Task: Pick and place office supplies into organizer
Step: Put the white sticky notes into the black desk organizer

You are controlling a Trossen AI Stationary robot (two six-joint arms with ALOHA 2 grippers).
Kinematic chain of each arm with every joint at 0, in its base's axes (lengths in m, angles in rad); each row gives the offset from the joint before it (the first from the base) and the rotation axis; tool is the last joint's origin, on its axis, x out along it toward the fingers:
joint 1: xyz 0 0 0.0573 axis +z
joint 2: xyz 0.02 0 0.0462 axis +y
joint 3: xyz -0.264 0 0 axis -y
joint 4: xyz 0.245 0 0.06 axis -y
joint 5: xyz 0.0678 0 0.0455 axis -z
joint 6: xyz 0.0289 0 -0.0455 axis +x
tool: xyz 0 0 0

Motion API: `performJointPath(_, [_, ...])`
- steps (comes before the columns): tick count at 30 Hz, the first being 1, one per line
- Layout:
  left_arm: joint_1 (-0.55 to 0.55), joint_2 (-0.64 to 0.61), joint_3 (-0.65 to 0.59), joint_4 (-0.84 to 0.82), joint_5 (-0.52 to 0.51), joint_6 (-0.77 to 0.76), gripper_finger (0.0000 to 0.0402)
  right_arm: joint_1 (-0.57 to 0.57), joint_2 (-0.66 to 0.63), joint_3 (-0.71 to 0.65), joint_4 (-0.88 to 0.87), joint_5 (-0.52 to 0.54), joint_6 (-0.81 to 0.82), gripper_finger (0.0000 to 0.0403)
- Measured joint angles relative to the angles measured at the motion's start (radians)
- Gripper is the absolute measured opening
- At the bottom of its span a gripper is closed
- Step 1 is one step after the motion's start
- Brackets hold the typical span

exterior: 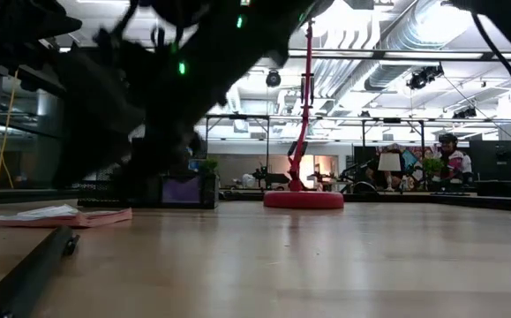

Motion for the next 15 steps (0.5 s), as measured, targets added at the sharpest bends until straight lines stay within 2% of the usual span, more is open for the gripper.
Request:
performJointPath(4, [0.000, 0.000, 0.000, 0.000, 0.000, 0.000, 0.0239, -0.008, 0.018, 0.000, 0.052, -0.056, -0.085, 0.0366])
performJointPath(15, [0.000, 0.000, 0.000, 0.000, 0.000, 0.000, 0.0239, -0.009, 0.034, -0.001, 0.036, -0.006, -0.097, 0.0398])
